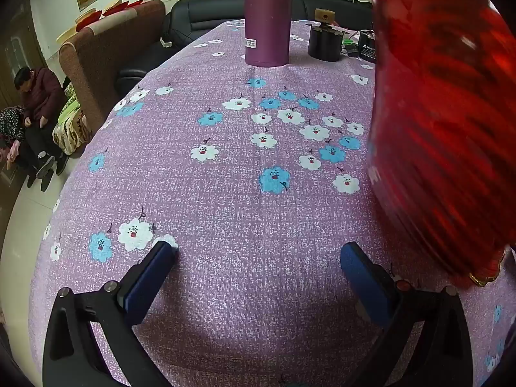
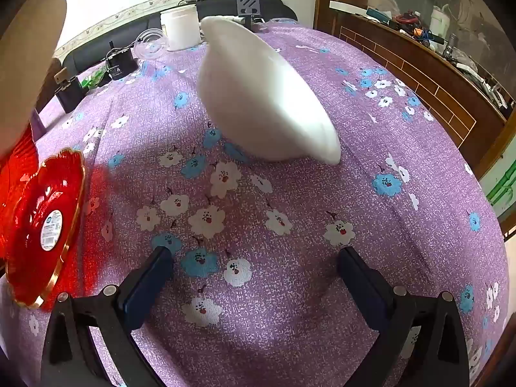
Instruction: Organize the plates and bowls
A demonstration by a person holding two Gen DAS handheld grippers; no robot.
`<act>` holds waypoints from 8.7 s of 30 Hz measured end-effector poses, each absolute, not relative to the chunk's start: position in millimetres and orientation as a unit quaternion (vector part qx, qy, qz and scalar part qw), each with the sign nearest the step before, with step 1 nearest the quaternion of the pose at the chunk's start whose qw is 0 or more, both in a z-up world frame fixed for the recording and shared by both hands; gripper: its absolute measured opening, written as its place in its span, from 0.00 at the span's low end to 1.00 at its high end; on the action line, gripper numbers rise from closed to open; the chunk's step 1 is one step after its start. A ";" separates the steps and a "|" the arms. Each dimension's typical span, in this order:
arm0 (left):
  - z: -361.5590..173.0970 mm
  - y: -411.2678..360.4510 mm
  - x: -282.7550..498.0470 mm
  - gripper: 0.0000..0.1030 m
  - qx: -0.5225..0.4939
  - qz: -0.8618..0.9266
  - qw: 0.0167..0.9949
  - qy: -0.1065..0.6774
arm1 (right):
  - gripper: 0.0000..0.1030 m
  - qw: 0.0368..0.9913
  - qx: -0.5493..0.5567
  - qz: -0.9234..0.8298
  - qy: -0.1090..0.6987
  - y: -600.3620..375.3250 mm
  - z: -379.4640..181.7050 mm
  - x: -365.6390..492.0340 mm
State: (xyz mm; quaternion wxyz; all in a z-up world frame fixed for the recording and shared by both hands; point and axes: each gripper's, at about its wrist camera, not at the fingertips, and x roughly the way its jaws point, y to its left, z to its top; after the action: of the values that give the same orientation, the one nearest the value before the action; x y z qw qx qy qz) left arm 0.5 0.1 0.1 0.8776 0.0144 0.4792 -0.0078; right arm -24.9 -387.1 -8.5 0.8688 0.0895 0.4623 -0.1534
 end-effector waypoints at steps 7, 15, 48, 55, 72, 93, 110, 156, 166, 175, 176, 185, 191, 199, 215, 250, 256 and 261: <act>1.7 -0.4 0.1 1.00 0.011 -0.010 0.878 0.479 | 0.99 0.868 0.088 -0.154 0.464 -387.2 -7.6 -25.2; 0.3 1.4 0.2 1.00 0.012 -0.009 0.878 0.479 | 0.99 0.867 0.086 -0.155 0.466 -384.5 -8.8 -23.3; 0.4 1.1 0.4 1.00 0.013 -0.009 0.878 0.478 | 0.99 0.867 0.086 -0.156 0.466 -383.9 -9.1 -22.0; 0.4 1.2 0.4 1.00 0.013 -0.009 0.878 0.478 | 0.99 0.867 0.086 -0.156 0.466 -384.1 -9.0 -21.8; 0.4 1.3 0.5 1.00 0.014 -0.009 0.878 0.478 | 0.99 0.867 0.086 -0.156 0.466 -384.4 -8.6 -21.6; 0.4 1.3 0.5 1.00 0.014 -0.009 0.878 0.478 | 0.99 0.867 0.086 -0.156 0.466 -384.4 -8.3 -21.5; 0.4 1.4 0.6 1.00 0.014 -0.008 0.878 0.478 | 0.99 0.865 0.089 -0.161 0.466 -383.7 -8.4 -20.6; 74.9 89.3 -85.9 1.00 -0.014 -0.022 0.918 0.395 | 0.94 0.896 0.030 0.194 0.399 -195.1 111.5 -22.3; 90.2 99.8 -104.4 1.00 -0.025 -0.020 0.924 0.382 | 0.94 0.880 0.148 0.193 0.407 -200.5 123.6 -14.2; 125.0 86.2 -102.3 1.00 -0.001 -0.006 0.935 0.355 | 0.94 0.905 0.064 0.199 0.371 -161.6 192.8 -25.9; 127.1 84.2 -100.4 1.00 0.003 -0.005 0.936 0.352 | 0.94 0.907 0.062 0.203 0.364 -159.5 202.1 -25.5; 107.4 77.5 -62.7 1.00 0.005 0.014 0.928 0.373 | 1.00 0.892 0.061 0.189 0.406 -155.9 169.5 10.7; 92.9 84.1 -36.7 1.00 -0.007 0.013 0.921 0.390 | 1.00 0.867 0.075 0.171 0.462 -152.9 114.0 35.6; 84.7 91.4 -7.4 0.73 -0.028 -0.002 0.913 0.406 | 0.88 0.850 0.097 0.185 0.484 -150.2 94.2 58.4; 59.5 95.8 38.9 0.35 -0.069 -0.039 0.891 0.447 | 0.46 0.834 0.134 0.164 0.509 -167.5 64.3 97.2; 43.1 84.6 51.2 0.12 -0.036 0.004 0.900 0.435 | 0.13 0.838 0.097 0.156 0.513 -149.5 26.0 112.6; 47.5 86.1 36.2 0.12 -0.037 0.008 0.902 0.429 | 0.13 0.842 0.092 0.164 0.505 -146.3 32.3 102.9; 53.1 87.0 14.3 0.12 -0.034 0.014 0.906 0.421 | 0.13 0.841 0.095 0.177 0.503 -144.1 35.7 88.0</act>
State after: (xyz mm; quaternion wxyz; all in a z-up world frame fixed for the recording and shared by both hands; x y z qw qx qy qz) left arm 14.3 87.0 53.1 0.9065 -0.0342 0.4207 0.0138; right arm 88.0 -144.1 35.7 0.8407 0.0953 0.5027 0.1774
